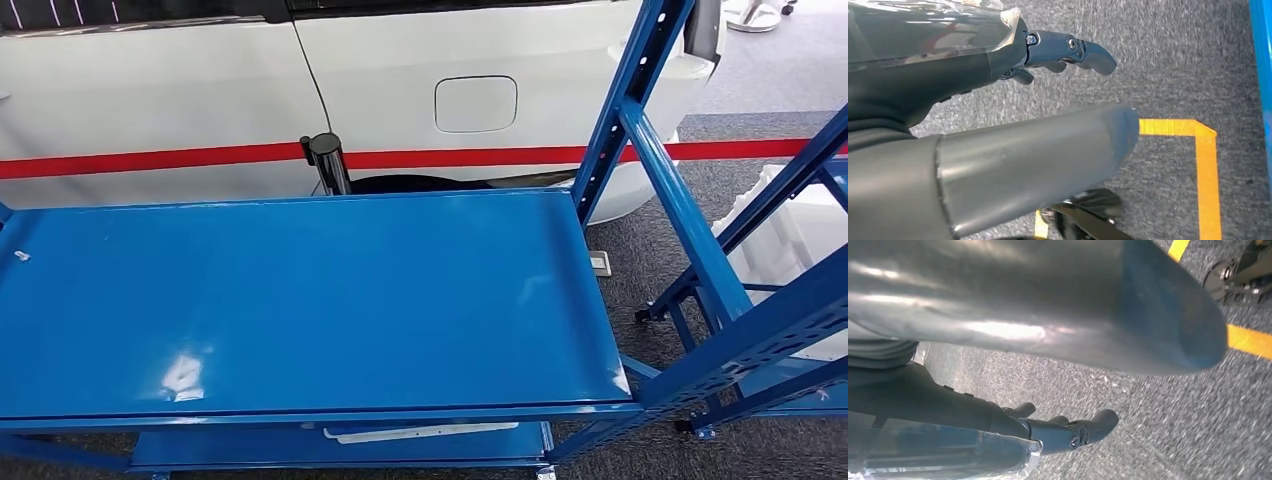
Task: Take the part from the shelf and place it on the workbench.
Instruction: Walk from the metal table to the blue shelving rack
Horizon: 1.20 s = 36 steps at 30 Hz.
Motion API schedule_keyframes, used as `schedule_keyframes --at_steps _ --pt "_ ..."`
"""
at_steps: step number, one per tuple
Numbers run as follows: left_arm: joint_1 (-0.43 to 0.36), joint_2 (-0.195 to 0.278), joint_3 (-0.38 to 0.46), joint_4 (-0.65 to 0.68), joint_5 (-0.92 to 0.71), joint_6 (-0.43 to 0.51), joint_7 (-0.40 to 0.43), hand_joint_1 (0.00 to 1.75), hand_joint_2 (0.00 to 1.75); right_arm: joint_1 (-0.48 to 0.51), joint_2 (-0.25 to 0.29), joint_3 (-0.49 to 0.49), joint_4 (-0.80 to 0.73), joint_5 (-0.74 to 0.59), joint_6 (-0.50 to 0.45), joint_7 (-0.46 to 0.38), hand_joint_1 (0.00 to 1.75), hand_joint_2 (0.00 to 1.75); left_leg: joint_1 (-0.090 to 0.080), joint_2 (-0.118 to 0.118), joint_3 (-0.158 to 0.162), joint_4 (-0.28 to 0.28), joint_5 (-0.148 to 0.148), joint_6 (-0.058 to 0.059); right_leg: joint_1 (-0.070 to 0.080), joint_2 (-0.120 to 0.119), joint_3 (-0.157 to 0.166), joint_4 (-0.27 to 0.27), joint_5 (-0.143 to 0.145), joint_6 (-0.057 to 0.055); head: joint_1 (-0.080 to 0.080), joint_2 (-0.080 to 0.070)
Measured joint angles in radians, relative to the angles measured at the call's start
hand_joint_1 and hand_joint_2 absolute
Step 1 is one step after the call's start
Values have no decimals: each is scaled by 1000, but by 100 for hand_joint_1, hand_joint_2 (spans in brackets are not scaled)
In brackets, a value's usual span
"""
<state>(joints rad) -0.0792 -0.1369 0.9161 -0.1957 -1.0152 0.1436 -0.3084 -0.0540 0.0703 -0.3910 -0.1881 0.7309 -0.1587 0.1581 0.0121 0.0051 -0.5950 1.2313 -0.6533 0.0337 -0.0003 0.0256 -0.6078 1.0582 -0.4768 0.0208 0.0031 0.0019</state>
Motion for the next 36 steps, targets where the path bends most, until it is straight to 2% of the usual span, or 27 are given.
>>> schedule_keyframes --at_steps 2,3,4,6,7,8,10,13,17,19,21,23,25,26,27,28,29,30,31,32,33,34,36 --pt "0 6 0 -1 0 0 -1 0 0 2 6 0 0 1 0 -1 0 0 -33 -11 26 -118 87 61 9 7 7 -3 -1 -5 4 0" --pt "1 9 0 -1 0 1 -2 0 0 2 9 0 1 1 1 -2 0 0 -46 -17 39 -163 111 86 9 10 9 -4 -2 -8 6 0" --pt "1 11 1 -1 0 1 -3 0 0 2 11 0 1 2 2 -2 0 0 -55 -21 48 -189 120 84 8 11 12 -6 -3 -16 7 0" --pt "1 10 1 -1 0 2 -4 0 0 3 11 0 1 3 3 -4 0 0 -56 -23 58 -207 123 39 6 13 15 -7 -7 -28 5 0" --pt "1 10 1 -1 1 2 -4 0 0 3 12 0 1 3 3 -4 0 0 -56 -24 60 -209 124 20 6 13 16 -8 -7 -32 4 0" --pt "1 10 1 -1 1 2 -4 0 0 3 14 0 1 3 3 -4 0 0 -56 -24 61 -210 126 16 5 12 18 -8 -7 -32 4 0" --pt "1 8 1 -1 1 1 -4 0 0 3 11 0 1 3 3 -4 0 0 -56 -24 62 -210 128 22 5 12 19 -8 -7 -31 4 0" --pt "1 1 1 0 1 0 -5 0 0 2 3 0 1 3 2 -4 0 0 -56 -23 63 -210 129 20 5 12 22 -10 -6 -30 5 0" --pt "1 -1 1 0 1 -1 -7 0 0 2 0 0 1 3 2 -4 0 0 -57 -22 63 -208 128 22 2 12 24 -14 -4 -26 4 0" --pt "1 1 1 0 2 -3 -8 0 0 3 1 0 1 3 2 -4 0 0 -59 -22 62 -206 129 33 -2 13 24 -19 1 -18 4 0" --pt "0 0 1 0 2 -4 -8 0 0 3 1 0 1 3 2 -4 0 0 -55 -18 71 -225 145 48 3 13 26 -27 6 -5 4 0" --pt "0 -3 1 0 2 -4 -8 0 0 3 -1 -1 1 3 2 -4 0 0 -44 -10 85 -256 169 60 10 3 13 5 -21 -2 7 0" --pt "0 -6 1 0 2 -5 -8 0 0 1 -3 -1 1 3 2 -4 0 0 -38 -2 86 -268 179 65 4 -6 -27 110 -79 -4 9 0" --pt "1 -7 1 0 3 -6 -8 0 0 2 -4 -1 1 3 2 -5 0 0 -36 2 83 -267 180 64 -2 -8 -48 167 -103 -1 9 0" --pt "1 -8 1 0 3 -6 -8 0 0 2 -5 -2 1 3 2 -5 0 0 -34 6 80 -267 181 61 -10 -10 -59 203 -114 8 9 0" --pt "1 -8 1 0 3 -6 -8 0 0 3 -6 -3 1 3 2 -5 0 0 -31 8 78 -265 182 57 -18 -13 -53 203 -110 21 9 0" --pt "1 -8 1 0 3 -6 -8 0 0 4 -6 -3 1 3 1 -5 0 0 -26 10 74 -260 182 51 -27 -17 -27 164 -92 38 9 0" --pt "0 -8 2 0 3 -6 -8 0 0 4 -7 -4 1 3 1 -4 0 0 -21 11 69 -252 180 43 -36 -22 14 95 -68 56 9 0" --pt "0 -7 2 0 3 -6 -8 0 0 3 -6 -5 1 3 1 -4 0 0 -16 11 62 -243 177 33 -38 -23 53 33 -50 67 10 0" --pt "-1 -7 1 0 2 -6 -8 0 0 2 -5 -5 1 3 1 -4 0 0 -14 11 56 -232 174 23 -38 -23 79 -10 -34 72 10 0" --pt "-1 -6 1 0 2 -6 -8 0 0 1 -4 -5 1 3 1 -4 0 0 -14 10 51 -221 171 15 -36 -21 89 -32 -31 67 11 0" --pt "-2 -6 1 0 2 -6 -8 0 0 0 -4 -6 1 3 0 -4 0 0 -15 9 46 -214 170 9 -32 -16 86 -30 -33 57 11 0" --pt "-3 -6 1 0 1 -6 -9 0 0 -2 -5 -6 1 3 0 -3 0 0 -12 7 38 -203 169 -1 -36 -15 71 -32 -32 34 9 0"
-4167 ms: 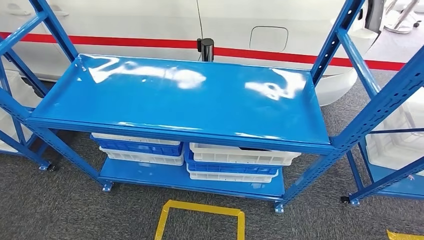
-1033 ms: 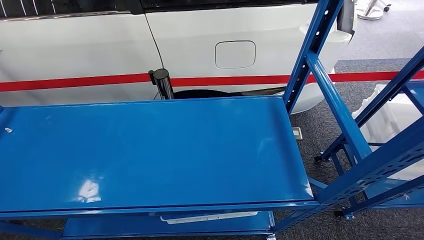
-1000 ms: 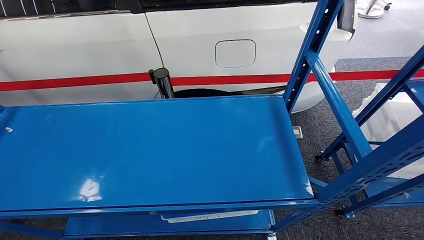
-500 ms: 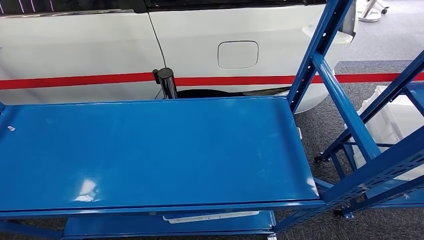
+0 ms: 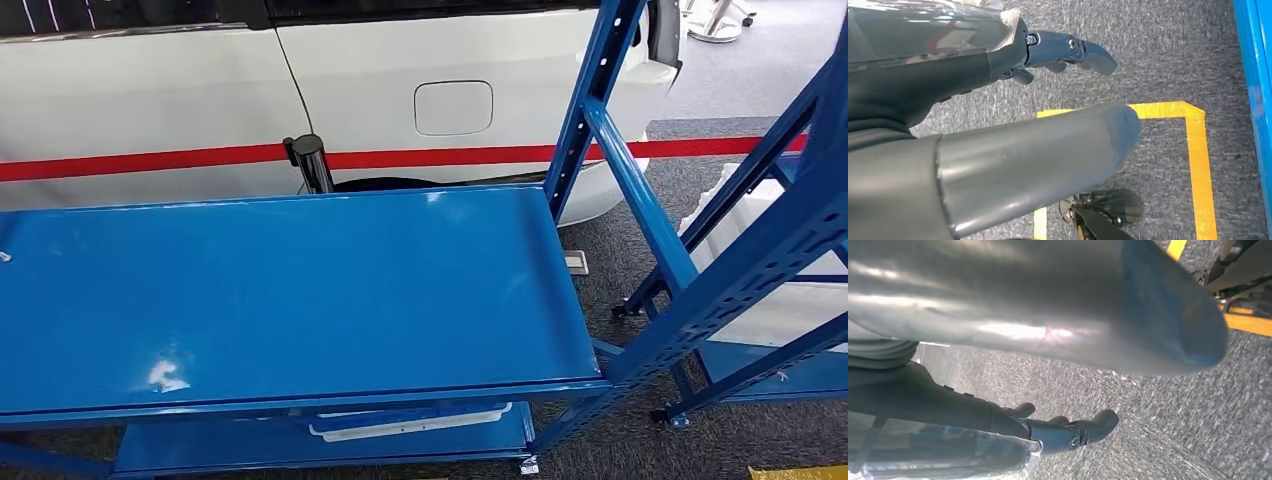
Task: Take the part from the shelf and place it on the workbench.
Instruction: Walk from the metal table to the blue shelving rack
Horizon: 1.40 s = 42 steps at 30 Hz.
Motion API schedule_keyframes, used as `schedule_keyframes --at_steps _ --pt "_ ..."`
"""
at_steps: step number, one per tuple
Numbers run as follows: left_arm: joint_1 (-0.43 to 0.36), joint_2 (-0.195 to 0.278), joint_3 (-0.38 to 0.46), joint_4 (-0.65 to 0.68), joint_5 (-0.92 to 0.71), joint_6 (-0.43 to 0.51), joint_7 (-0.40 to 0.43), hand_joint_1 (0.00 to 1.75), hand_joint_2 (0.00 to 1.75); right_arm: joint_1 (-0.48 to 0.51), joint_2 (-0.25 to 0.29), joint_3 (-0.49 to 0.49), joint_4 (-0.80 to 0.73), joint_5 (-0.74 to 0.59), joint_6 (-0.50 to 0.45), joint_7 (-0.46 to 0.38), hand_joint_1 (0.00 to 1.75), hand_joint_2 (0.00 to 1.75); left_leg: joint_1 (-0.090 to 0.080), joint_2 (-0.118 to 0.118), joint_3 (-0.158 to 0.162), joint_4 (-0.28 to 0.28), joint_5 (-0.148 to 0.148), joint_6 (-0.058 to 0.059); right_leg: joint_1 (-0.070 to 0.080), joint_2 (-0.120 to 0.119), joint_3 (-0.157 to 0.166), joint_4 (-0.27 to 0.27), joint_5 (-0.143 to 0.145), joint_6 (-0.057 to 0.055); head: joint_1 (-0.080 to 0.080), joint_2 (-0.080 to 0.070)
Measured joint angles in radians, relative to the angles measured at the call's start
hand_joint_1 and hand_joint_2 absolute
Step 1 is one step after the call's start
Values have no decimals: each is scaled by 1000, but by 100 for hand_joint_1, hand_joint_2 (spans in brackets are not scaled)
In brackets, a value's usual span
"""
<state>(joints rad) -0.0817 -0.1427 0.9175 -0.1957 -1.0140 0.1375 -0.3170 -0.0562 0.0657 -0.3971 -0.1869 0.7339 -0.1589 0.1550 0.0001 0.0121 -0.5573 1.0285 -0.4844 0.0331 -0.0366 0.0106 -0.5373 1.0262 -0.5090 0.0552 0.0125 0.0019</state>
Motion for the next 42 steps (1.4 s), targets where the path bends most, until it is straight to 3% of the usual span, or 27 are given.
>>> schedule_keyframes --at_steps 2,4,6,7,8,11,13,16,18,20,21,22,23,25,27,29,31,32,34,36,37,38,39,40,42 --pt "1 0 0 0 0 0 0 0 0 -2 1 0 0 0 0 0 0 0 5 -3 -17 33 -38 -11 -4 -1 -12 1 11 -23 -2 0" --pt "1 0 0 0 0 0 0 0 0 -1 1 0 0 0 0 0 0 0 9 -5 -52 133 -127 -21 -2 -3 -26 1 26 -37 -2 0" --pt "1 1 0 0 0 0 0 0 0 0 2 0 0 1 0 0 0 0 12 -5 -77 238 -189 -27 1 -4 -45 3 41 -40 -3 0" --pt "1 1 0 0 0 0 0 0 0 1 2 0 0 1 0 0 0 0 13 -5 -71 254 -190 -27 2 -4 -54 3 48 -39 -3 0" --pt "1 1 0 0 0 0 0 0 0 0 2 0 0 1 0 0 0 0 13 -5 -47 232 -173 -25 2 -4 -62 3 55 -37 -3 0" --pt "-3 1 0 0 0 0 0 0 0 0 2 0 0 2 0 -2 0 0 11 -14 89 36 -103 -11 4 -1 -77 3 75 -26 -3 0" --pt "-5 2 0 0 0 0 0 0 0 -1 4 0 0 3 0 -3 0 0 5 -21 131 -36 -91 -6 5 -1 -81 0 90 -11 -1 0" --pt "-5 1 1 0 1 0 1 0 0 0 5 0 1 5 0 -5 0 0 -2 -16 110 -49 -65 8 5 -2 -88 -3 102 8 -1 0" --pt "-6 2 1 0 3 -1 0 0 0 1 5 -1 1 6 0 -6 0 0 -2 -8 89 -60 -37 26 8 -4 -110 46 43 -2 2 0" --pt "-5 3 2 0 7 -5 -2 0 0 1 4 0 1 9 1 -8 0 0 -8 -3 62 -60 -15 37 8 -5 -139 159 -49 -18 5 0" --pt "-5 3 3 0 8 -7 -4 0 0 1 4 0 1 11 2 -10 0 0 -11 0 48 -59 -5 39 8 -5 -147 217 -75 -19 5 0" --pt "-5 3 4 0 9 -9 -5 0 0 1 4 0 1 12 2 -11 0 0 -14 3 33 -58 6 39 9 -6 -144 256 -79 -12 5 0" --pt "-4 2 4 0 10 -10 -6 0 0 1 3 0 1 13 2 -12 0 0 -16 5 18 -56 16 39 10 -6 -125 264 -64 -1 5 0" --pt "-4 1 6 0 10 -10 -8 0 0 0 1 0 1 14 2 -12 0 0 -17 8 -6 -48 33 35 16 -6 -40 183 -23 13 5 0" --pt "-4 0 7 0 11 -10 -9 0 0 -2 -2 0 1 14 3 -12 0 0 -21 9 -23 -33 43 28 25 -9 69 34 -23 5 6 0" --pt "-4 -1 8 0 11 -10 -10 0 0 -4 -3 0 0 14 3 -12 0 0 -24 11 -37 -23 56 20 31 -10 113 -53 -43 -6 5 0" --pt "-4 1 9 0 11 -10 -10 0 0 -3 -2 0 1 14 3 -12 0 0 -24 8 -48 -16 60 10 21 -10 103 -64 -42 -18 5 0" --pt "-4 2 11 0 11 -10 -10 0 0 -2 -2 -1 1 14 3 -12 0 0 -21 3 -56 -3 42 2 15 -12 97 -66 -35 -29 4 0" --pt "-2 3 14 0 11 -9 -10 0 0 -1 -2 -1 2 14 4 -12 0 0 -11 -8 -80 74 -43 -17 8 -16 82 -67 -19 -46 1 0" --pt "-1 3 15 0 11 -9 -10 0 0 -1 -2 -1 2 14 4 -12 0 0 2 -11 -107 192 -120 -33 7 -18 62 -66 -2 -50 -2 0" --pt "-1 3 16 0 11 -9 -10 0 0 -1 -1 -1 2 14 4 -12 0 0 9 -11 -110 233 -126 -40 6 -19 51 -64 6 -47 -2 0" --pt "-1 3 16 0 11 -9 -10 0 0 -1 -1 -1 2 14 4 -12 0 0 16 -11 -99 244 -109 -46 4 -19 42 -60 13 -42 -2 0" --pt "-1 4 16 0 11 -9 -10 0 0 -1 -1 -1 2 14 4 -12 0 0 23 -10 -71 220 -78 -51 1 -19 32 -55 19 -37 -2 0" --pt "-2 4 16 0 11 -9 -10 0 0 -1 -1 -1 2 14 4 -12 0 0 30 -11 -28 165 -49 -56 -2 -18 23 -48 23 -32 -2 0" --pt "-2 3 16 0 11 -10 -12 0 0 -1 -1 -1 2 14 4 -12 0 0 35 -19 55 41 -32 -66 -3 -17 6 -33 32 -19 -4 0"
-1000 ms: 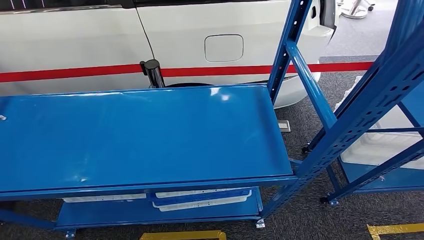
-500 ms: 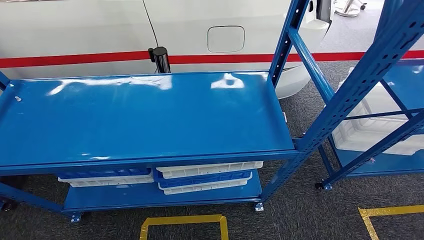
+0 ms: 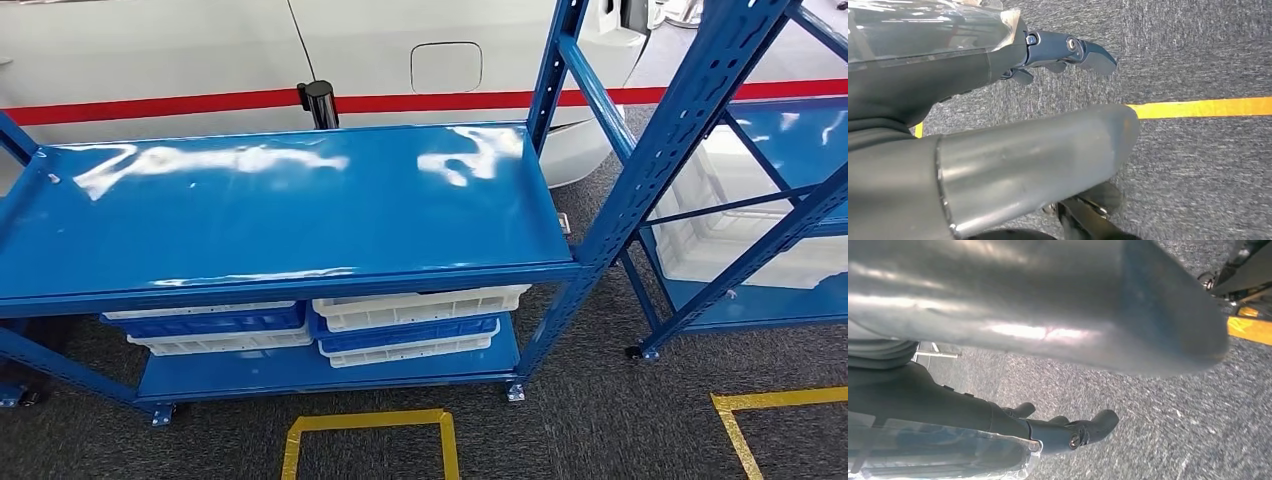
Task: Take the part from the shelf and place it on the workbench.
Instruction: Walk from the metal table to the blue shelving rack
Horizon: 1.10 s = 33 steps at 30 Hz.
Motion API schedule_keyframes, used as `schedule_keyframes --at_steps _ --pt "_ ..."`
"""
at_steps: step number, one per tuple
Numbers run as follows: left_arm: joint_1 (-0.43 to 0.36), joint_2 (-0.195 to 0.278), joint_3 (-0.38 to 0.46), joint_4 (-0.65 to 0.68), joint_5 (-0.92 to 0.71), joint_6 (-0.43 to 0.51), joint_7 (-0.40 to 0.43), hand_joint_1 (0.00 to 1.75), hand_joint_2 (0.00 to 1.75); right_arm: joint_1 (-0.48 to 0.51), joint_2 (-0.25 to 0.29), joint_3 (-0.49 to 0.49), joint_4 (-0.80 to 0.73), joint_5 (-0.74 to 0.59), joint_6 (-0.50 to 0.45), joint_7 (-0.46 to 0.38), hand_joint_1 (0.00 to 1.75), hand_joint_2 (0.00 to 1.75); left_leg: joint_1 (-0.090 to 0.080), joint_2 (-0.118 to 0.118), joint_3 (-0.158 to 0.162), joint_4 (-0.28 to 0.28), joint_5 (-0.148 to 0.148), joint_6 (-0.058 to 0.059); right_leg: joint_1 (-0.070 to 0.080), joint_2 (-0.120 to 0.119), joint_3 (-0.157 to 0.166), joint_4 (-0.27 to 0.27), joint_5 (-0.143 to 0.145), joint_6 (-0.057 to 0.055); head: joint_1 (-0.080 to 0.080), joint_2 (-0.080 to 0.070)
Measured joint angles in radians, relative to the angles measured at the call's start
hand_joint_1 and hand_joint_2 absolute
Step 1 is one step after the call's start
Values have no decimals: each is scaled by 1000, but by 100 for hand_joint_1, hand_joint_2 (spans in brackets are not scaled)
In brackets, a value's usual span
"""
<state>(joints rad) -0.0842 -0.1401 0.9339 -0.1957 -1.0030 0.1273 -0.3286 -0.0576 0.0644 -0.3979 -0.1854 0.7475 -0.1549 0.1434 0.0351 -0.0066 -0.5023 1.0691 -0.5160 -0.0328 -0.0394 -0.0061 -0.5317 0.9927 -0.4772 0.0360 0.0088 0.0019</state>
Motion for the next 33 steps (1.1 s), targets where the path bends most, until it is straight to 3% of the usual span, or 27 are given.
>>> schedule_keyframes --at_steps 2,4,5,7,9,10,11,12,14,16,18,20,22,24,25,26,27,29,31,33 --pt "0 -1 0 0 0 -1 -2 0 0 -1 1 0 0 0 0 0 0 0 -6 -8 24 -56 -14 3 5 1 -15 5 12 18 0 0" --pt "0 -1 0 0 -1 -1 -2 0 0 0 1 0 0 0 0 0 0 0 -14 -6 8 -65 -9 30 5 1 -27 8 20 37 2 0" --pt "0 -1 0 0 -1 -1 -3 0 0 0 1 0 0 -1 0 0 0 0 -17 -3 -3 -68 -2 47 4 1 -38 20 8 38 3 0" --pt "0 -1 0 0 -1 0 -3 0 0 0 1 0 0 -1 0 0 0 0 -21 4 -26 -73 20 78 3 1 -72 98 -60 22 7 0" --pt "0 0 0 0 -2 0 -4 0 0 1 2 0 0 -1 0 0 0 0 -30 8 -53 -72 40 92 8 2 -111 226 -139 9 11 0" --pt "0 0 0 0 -2 -1 -4 0 0 1 2 -1 0 -1 0 0 0 0 -35 9 -67 -72 51 95 11 2 -118 276 -155 10 12 0" --pt "0 0 0 0 -4 -1 -4 0 0 2 1 -1 0 -1 0 0 0 0 -40 11 -80 -71 62 96 14 2 -110 298 -150 16 12 0" --pt "0 0 0 0 -6 -2 -4 0 0 1 0 -1 0 -1 0 0 0 0 -44 13 -92 -71 73 97 18 2 -83 283 -129 22 12 0" --pt "0 -1 0 0 -10 -2 -4 0 0 0 -1 -2 0 -1 0 0 0 0 -50 14 -109 -69 93 95 27 2 14 163 -87 24 12 0" --pt "0 -2 0 0 -12 -2 -4 0 0 -3 -2 -2 0 -1 0 0 0 0 -56 15 -120 -66 111 89 36 2 112 13 -87 9 12 0" --pt "-1 -2 0 0 -12 -2 -4 0 0 -4 -1 -2 0 -1 -1 0 0 0 -57 17 -125 -66 128 80 42 4 140 -53 -95 -7 11 0" --pt "0 0 0 0 -12 -2 -4 0 0 -2 1 -3 1 -1 -2 0 0 0 -54 15 -134 -60 126 69 33 2 126 -54 -81 -22 10 0" --pt "2 2 0 0 -12 -2 -4 0 0 0 2 -5 2 0 -2 0 0 0 -46 10 -154 -4 52 54 24 -2 106 -55 -59 -39 7 0" --pt "2 2 0 0 -12 -2 -4 0 0 1 2 -6 2 0 -3 0 0 0 -34 7 -178 114 -50 37 25 -6 82 -52 -38 -44 4 0" --pt "2 2 0 0 -12 -2 -4 0 0 1 2 -6 2 0 -3 0 0 0 -28 7 -184 170 -72 30 24 -7 69 -49 -29 -41 4 0" --pt "2 2 0 0 -12 -2 -4 0 0 1 2 -7 2 0 -3 0 0 0 -23 8 -180 204 -70 24 23 -8 56 -44 -21 -38 4 0" --pt "2 3 0 0 -12 -2 -5 0 0 1 3 -7 2 0 -3 0 0 0 -17 8 -161 205 -48 19 21 -8 43 -37 -15 -34 4 0" --pt "1 3 0 0 -12 -2 -5 0 0 1 3 -8 1 0 -3 0 0 0 -5 7 -77 105 -3 10 16 -8 18 -16 -7 -25 3 0" --pt "0 3 0 0 -13 -2 -6 0 0 0 2 -10 1 0 -3 0 0 0 -4 2 1 -15 -5 7 17 -8 -6 4 0 -14 3 0" --pt "-1 3 0 0 -14 -2 -6 0 0 -1 2 -13 1 0 -3 0 0 0 -11 -2 16 -54 -18 17 21 -8 -21 11 11 3 4 0"
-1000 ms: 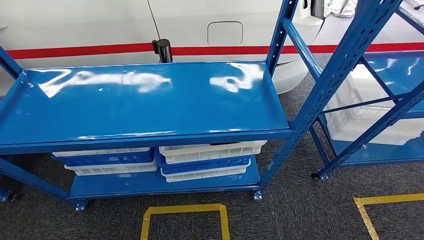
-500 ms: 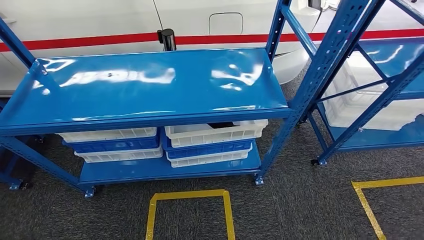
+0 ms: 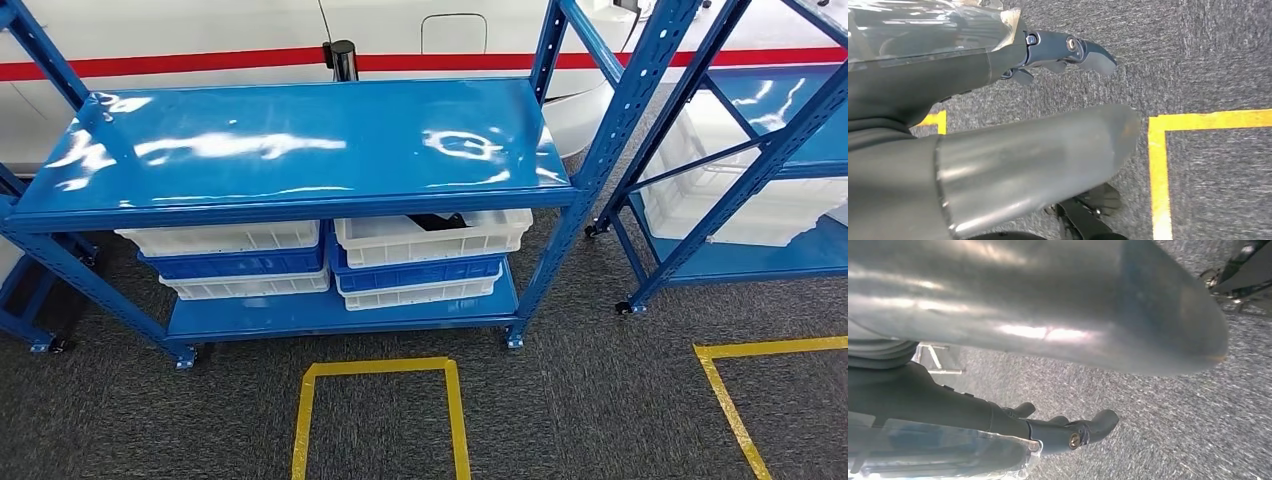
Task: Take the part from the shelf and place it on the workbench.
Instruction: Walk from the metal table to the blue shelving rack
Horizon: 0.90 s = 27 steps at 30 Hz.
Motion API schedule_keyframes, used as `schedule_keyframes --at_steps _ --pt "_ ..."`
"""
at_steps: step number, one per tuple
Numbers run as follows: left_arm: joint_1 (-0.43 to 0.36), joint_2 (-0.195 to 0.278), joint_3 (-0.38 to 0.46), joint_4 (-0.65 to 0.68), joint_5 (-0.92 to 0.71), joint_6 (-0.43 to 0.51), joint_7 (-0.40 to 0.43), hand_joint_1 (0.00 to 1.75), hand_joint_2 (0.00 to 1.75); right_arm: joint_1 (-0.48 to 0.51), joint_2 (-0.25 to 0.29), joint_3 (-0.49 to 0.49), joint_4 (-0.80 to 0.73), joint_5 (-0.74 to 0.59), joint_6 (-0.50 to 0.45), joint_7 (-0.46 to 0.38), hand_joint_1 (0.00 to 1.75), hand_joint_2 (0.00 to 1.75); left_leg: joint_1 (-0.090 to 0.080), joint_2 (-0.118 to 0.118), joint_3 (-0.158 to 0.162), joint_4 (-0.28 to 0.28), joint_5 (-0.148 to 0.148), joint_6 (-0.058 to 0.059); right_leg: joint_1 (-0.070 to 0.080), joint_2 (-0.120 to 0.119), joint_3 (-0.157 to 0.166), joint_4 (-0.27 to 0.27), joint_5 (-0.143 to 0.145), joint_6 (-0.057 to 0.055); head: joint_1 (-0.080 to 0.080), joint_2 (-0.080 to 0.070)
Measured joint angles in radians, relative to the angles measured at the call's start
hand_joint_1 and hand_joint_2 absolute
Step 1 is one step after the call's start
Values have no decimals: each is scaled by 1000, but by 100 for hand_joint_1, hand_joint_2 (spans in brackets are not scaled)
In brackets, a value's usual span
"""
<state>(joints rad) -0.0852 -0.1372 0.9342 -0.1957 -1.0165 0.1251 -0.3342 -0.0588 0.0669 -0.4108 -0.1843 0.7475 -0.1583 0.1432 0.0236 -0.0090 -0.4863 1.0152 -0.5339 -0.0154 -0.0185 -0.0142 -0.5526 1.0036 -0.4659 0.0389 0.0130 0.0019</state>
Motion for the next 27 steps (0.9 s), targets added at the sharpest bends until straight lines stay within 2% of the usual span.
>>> schedule_keyframes --at_steps 2,3,4,5,6,7,8,9,10,11,12,13,14,15,17,18,19,21,22,23,24,25,27 --pt "0 0 0 0 0 0 0 0 0 1 0 -3 0 0 0 0 0 0 -5 4 -17 -7 13 27 0 1 -10 4 4 17 2 0" --pt "0 0 0 0 0 0 0 0 0 1 -1 -4 0 0 0 0 0 0 -6 6 -26 -11 21 42 0 2 -20 20 -11 18 3 0" --pt "0 0 0 0 0 0 0 0 0 2 -2 -4 0 0 0 0 0 0 -7 8 -38 -15 31 55 -1 3 -35 54 -42 13 4 0" --pt "0 0 0 0 0 0 -1 0 0 2 -2 -4 0 1 0 0 0 0 -9 9 -49 -16 39 64 -3 5 -54 105 -82 5 6 0" --pt "0 0 0 0 0 0 -2 0 0 2 -1 -5 0 1 0 0 0 0 -11 10 -62 -16 47 69 -1 5 -74 167 -121 -1 8 0" --pt "0 0 0 0 0 1 -4 0 0 2 0 -5 0 2 0 0 0 0 -13 12 -74 -16 57 71 -1 6 -89 227 -145 -2 9 0" --pt "0 -1 0 0 0 2 -6 0 0 2 0 -5 0 3 0 0 0 0 -15 13 -87 -15 67 72 0 7 -94 268 -151 3 10 0" --pt "0 -1 0 0 0 3 -7 0 0 2 -1 -5 0 4 0 0 0 0 -16 15 -99 -14 77 71 0 8 -83 279 -137 12 10 0" --pt "0 -2 0 0 0 5 -8 0 0 2 -1 -5 0 6 0 -1 0 0 -17 16 -110 -14 86 68 0 8 -54 255 -113 22 10 0" --pt "0 -2 0 0 0 8 -7 0 0 2 -2 -5 0 7 -1 -1 0 0 -17 16 -118 -13 95 65 0 8 -9 199 -92 27 10 0" --pt "0 -3 0 0 0 11 -7 0 0 1 -2 -5 0 8 -2 -2 0 0 -19 17 -124 -11 103 61 2 8 50 121 -80 28 11 0" --pt "0 -4 0 0 0 14 -7 0 0 0 -3 -5 0 8 -3 -2 0 0 -21 17 -128 -8 110 57 4 9 100 43 -82 23 11 0" --pt "0 -5 0 0 0 17 -7 0 0 -1 -3 -5 0 9 -4 -3 0 0 -23 18 -130 -7 117 51 7 10 132 -13 -90 17 11 0" --pt "0 -5 0 0 0 19 -6 0 0 -1 -3 -5 0 10 -5 -3 0 0 -24 18 -132 -6 124 46 10 11 148 -46 -97 11 11 0" --pt "1 -6 0 0 0 22 -4 0 0 0 -2 -5 0 10 -6 -3 0 0 -20 18 -135 -4 129 35 4 11 141 -55 -95 -3 10 0" --pt "1 -5 0 0 0 23 -3 0 0 1 -2 -5 0 10 -6 -2 0 0 -17 16 -140 9 115 29 0 10 139 -55 -90 -13 9 0" --pt "2 -5 0 0 0 23 -2 0 0 2 -2 -5 0 11 -7 -2 0 0 -14 14 -151 39 86 24 -4 8 136 -56 -85 -23 9 0" --pt "3 -5 0 0 0 24 0 0 0 3 -2 -6 0 12 -7 -1 0 0 -11 11 -192 155 3 12 -3 4 126 -55 -75 -37 7 0" --pt "3 -5 0 0 0 24 0 0 0 3 -2 -6 0 12 -7 -1 0 0 -10 11 -212 218 -29 8 -2 3 121 -54 -72 -40 6 0" --pt "4 -5 0 0 0 24 1 0 0 5 -2 -6 0 12 -7 -2 0 0 -9 11 -221 261 -42 4 -1 2 117 -53 -69 -41 6 0" --pt "5 -5 0 0 0 24 2 0 0 6 -1 -6 0 12 -7 -2 0 0 -8 11 -214 269 -36 3 -1 1 116 -53 -68 -40 6 0" --pt "5 -5 0 0 0 24 2 0 0 8 0 -6 0 12 -7 -2 0 0 -6 11 -189 238 -12 3 -1 2 116 -52 -67 -39 6 0" --pt "5 -4 0 0 0 24 3 0 0 8 1 -6 0 12 -6 -3 0 0 -4 10 -107 109 44 8 0 2 118 -50 -68 -37 6 0"
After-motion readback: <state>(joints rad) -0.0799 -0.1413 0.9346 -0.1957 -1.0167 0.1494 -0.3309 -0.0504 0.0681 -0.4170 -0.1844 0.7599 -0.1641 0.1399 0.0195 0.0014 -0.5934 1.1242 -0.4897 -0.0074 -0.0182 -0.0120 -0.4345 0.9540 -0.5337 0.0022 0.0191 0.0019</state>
